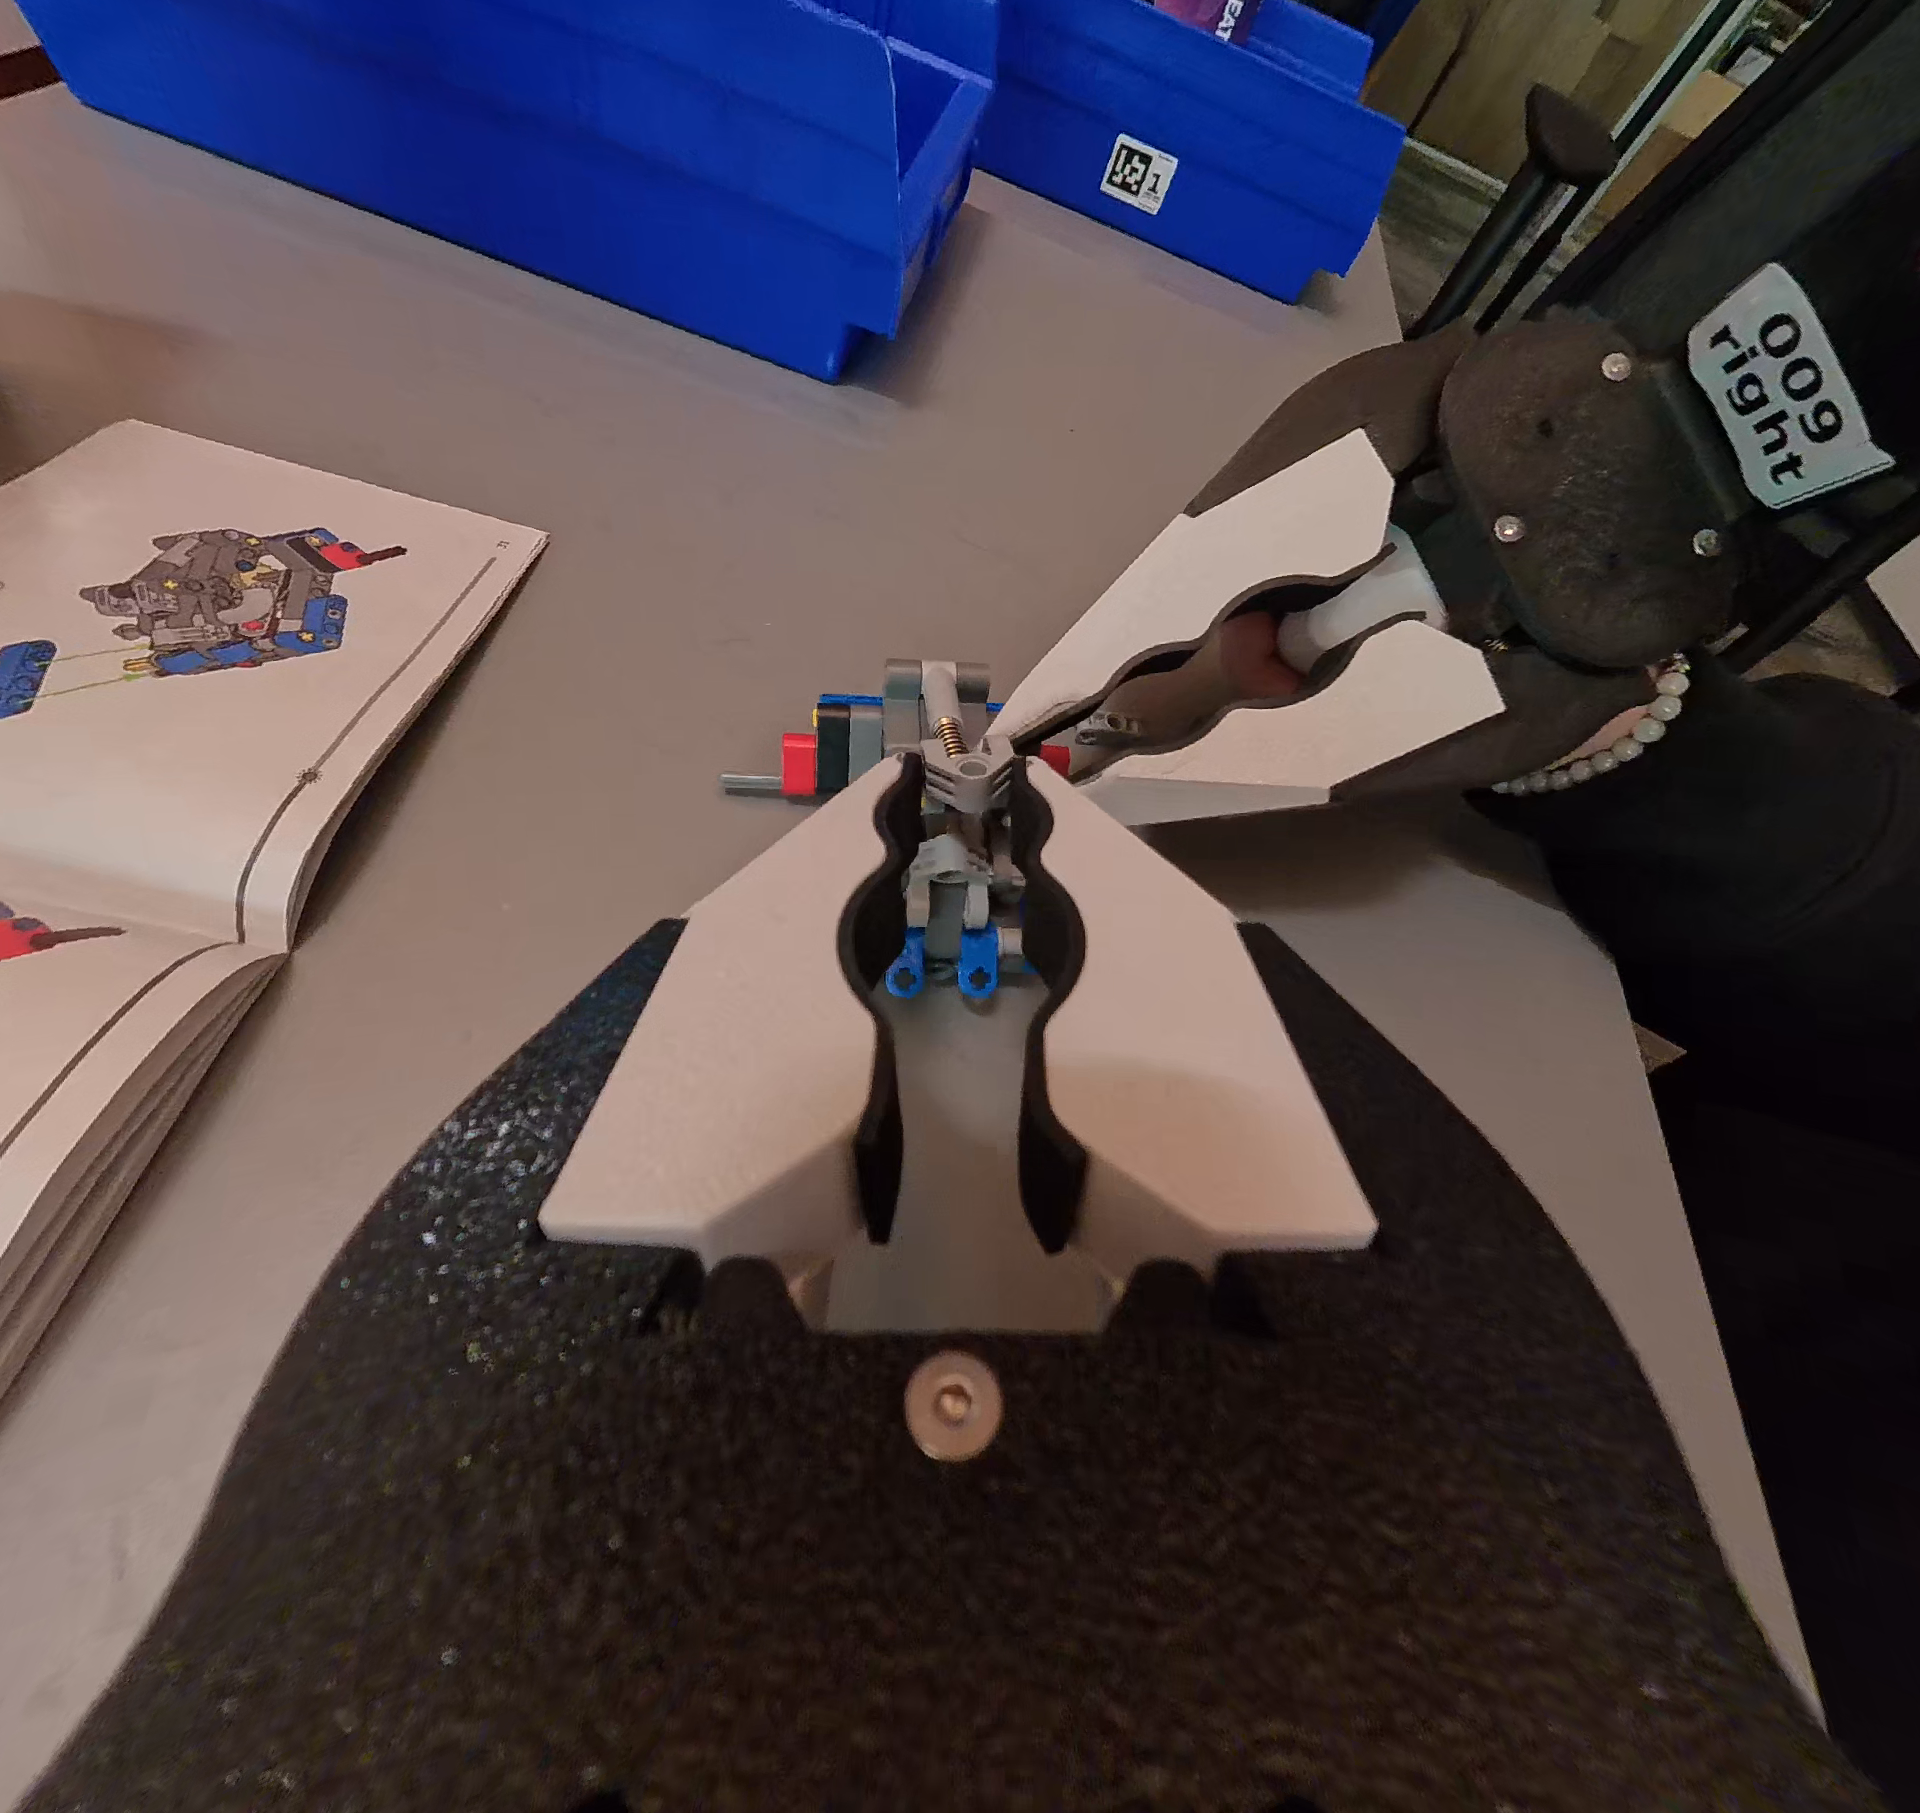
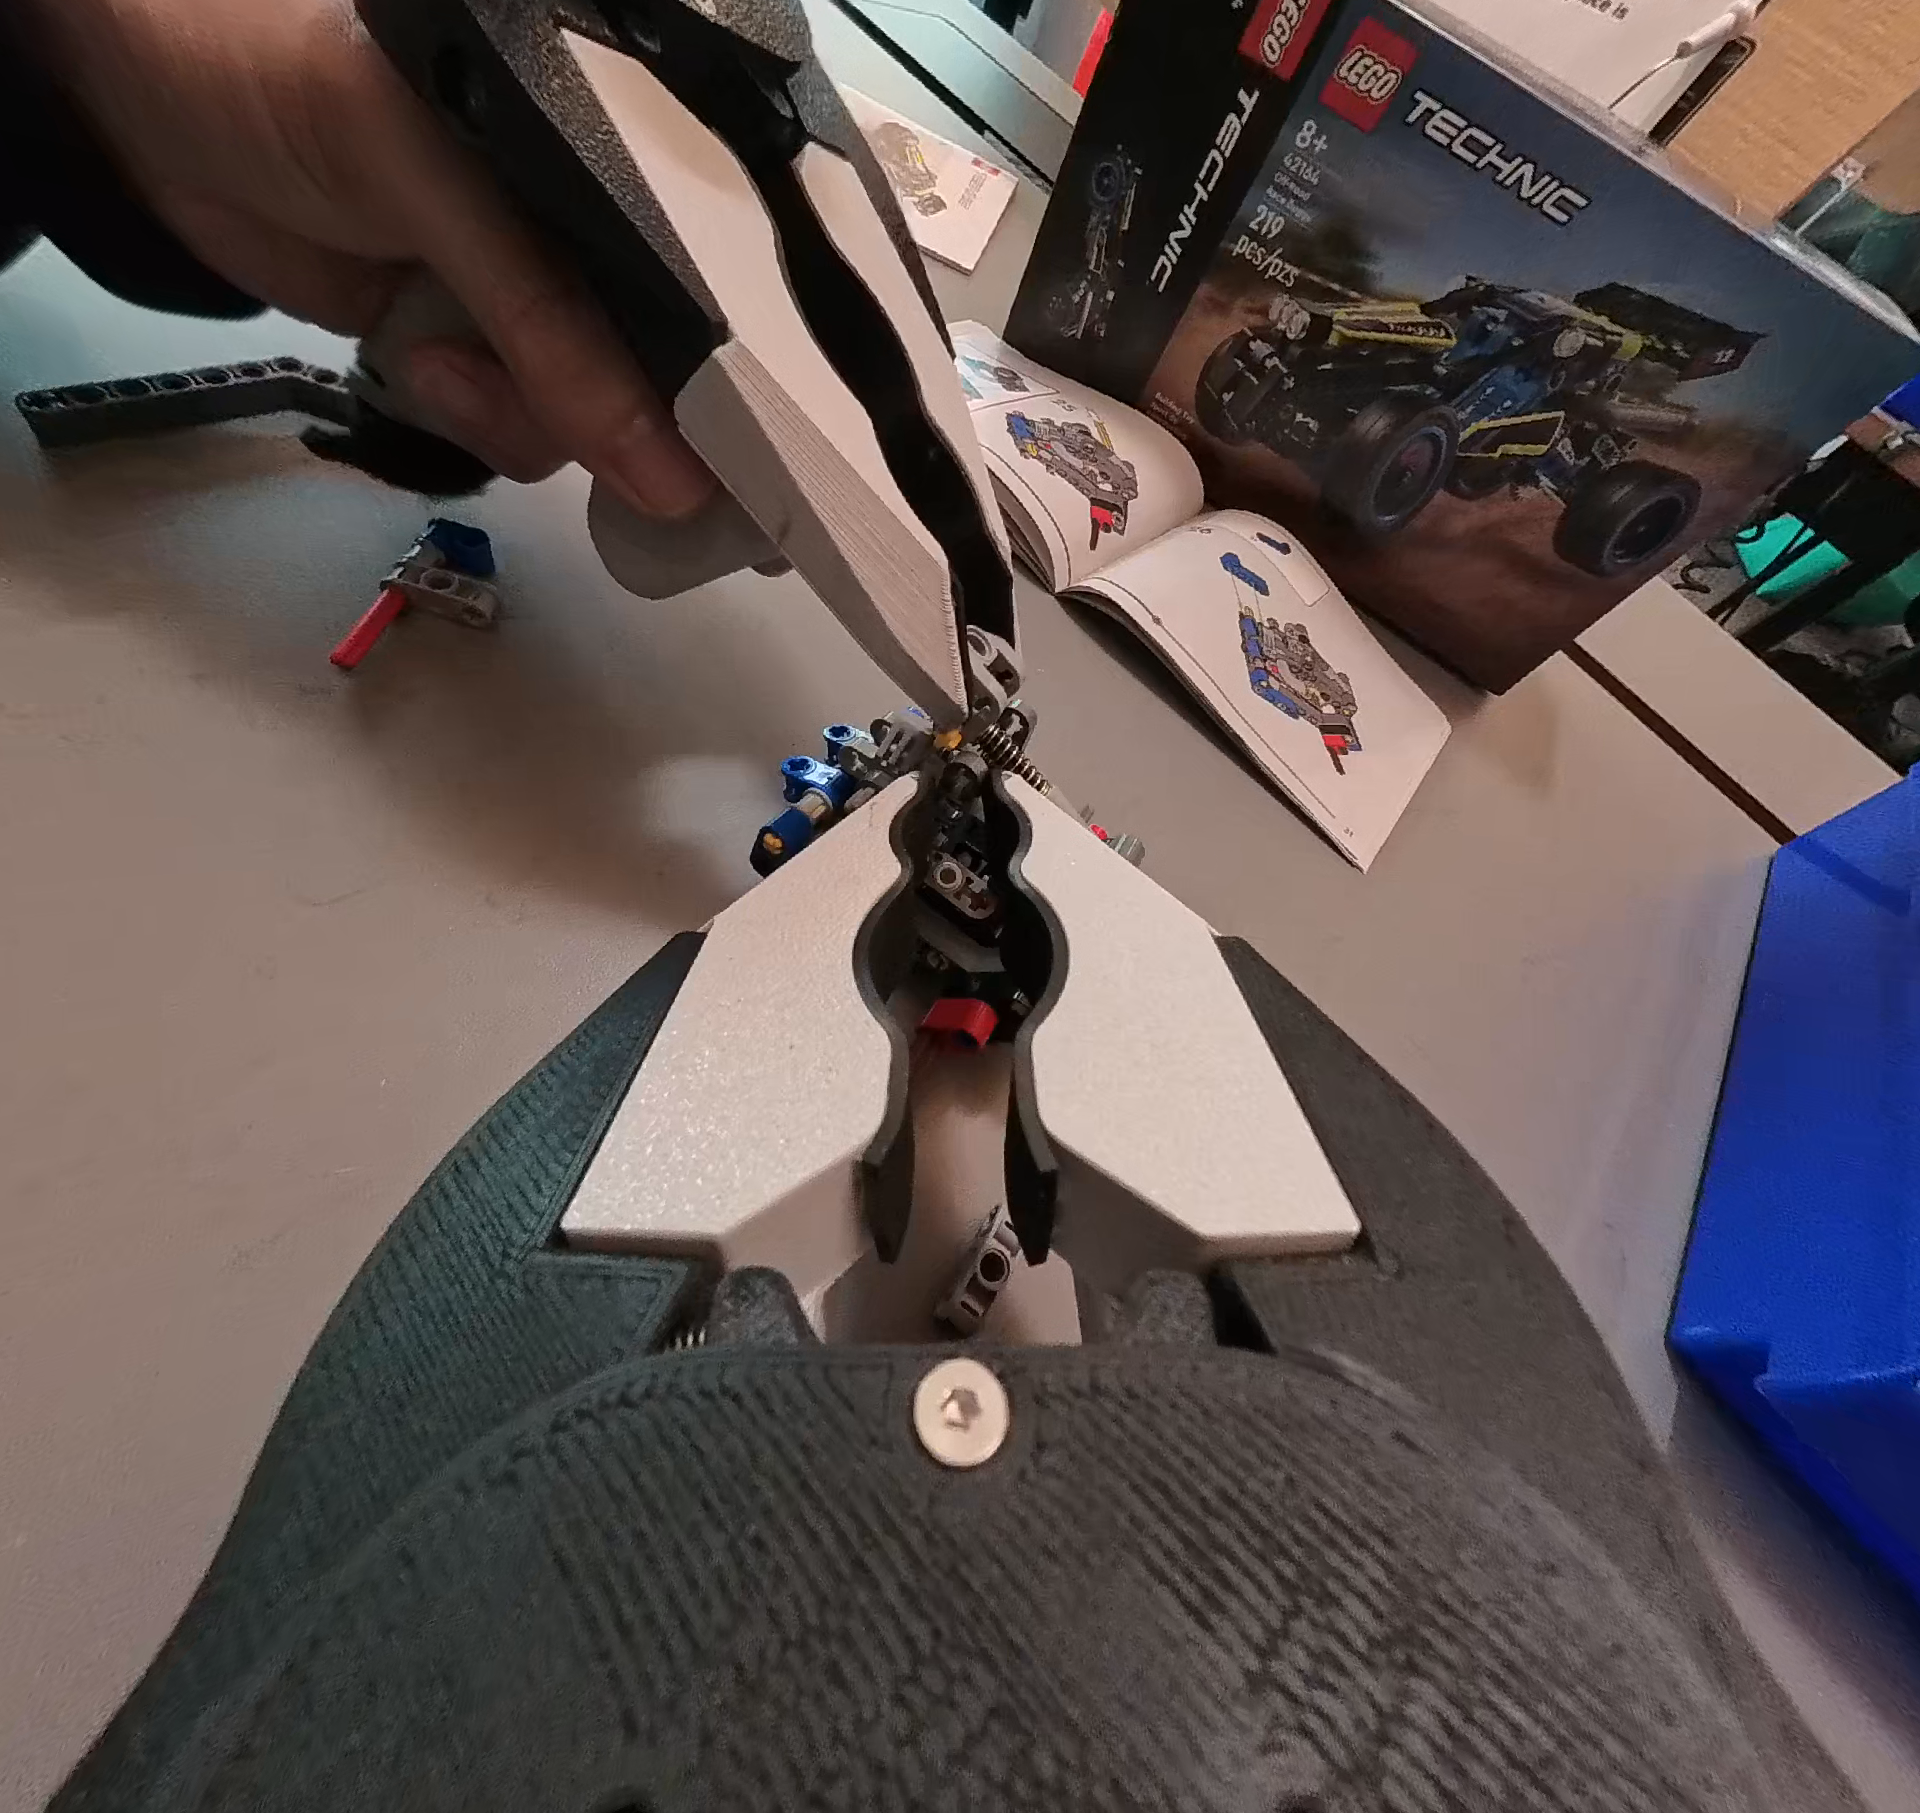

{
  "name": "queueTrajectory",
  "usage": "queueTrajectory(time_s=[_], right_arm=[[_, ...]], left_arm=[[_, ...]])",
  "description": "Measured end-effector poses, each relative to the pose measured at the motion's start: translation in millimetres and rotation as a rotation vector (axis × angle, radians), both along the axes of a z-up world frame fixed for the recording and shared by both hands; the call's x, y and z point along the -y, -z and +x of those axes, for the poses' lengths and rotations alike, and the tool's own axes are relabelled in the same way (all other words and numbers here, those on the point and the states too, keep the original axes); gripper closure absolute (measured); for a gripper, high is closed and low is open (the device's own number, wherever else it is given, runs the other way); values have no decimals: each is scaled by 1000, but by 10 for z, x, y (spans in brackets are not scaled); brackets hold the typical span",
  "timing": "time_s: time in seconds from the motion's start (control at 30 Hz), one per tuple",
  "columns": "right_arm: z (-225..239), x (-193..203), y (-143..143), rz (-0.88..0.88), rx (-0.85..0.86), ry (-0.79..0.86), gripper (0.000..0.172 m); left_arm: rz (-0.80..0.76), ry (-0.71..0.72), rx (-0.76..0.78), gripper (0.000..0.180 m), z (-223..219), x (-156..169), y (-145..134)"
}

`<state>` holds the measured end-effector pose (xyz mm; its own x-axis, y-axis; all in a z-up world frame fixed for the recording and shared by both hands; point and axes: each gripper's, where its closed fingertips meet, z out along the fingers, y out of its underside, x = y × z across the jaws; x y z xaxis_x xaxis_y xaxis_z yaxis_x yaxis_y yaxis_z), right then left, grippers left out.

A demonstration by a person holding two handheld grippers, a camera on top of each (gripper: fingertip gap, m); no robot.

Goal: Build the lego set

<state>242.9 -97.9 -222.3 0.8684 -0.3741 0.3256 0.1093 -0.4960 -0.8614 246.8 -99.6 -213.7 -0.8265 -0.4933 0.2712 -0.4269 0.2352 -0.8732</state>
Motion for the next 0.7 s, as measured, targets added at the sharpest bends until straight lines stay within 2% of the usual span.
queueTrajectory(time_s=[0.43, 0.6, 0.7], right_arm=[[-69, 29, -12, 17, -51, -53, 163], [-58, 188, -316, 57, 21, -93, 163], [21, 253, -256, -18, 44, -151, 160]], left_arm=[[-56, 29, 51, 167, -7, 63, -56], [-44, 64, 82, 167, -22, 114, -56], [-52, 75, 86, 167, -12, 120, -69]])
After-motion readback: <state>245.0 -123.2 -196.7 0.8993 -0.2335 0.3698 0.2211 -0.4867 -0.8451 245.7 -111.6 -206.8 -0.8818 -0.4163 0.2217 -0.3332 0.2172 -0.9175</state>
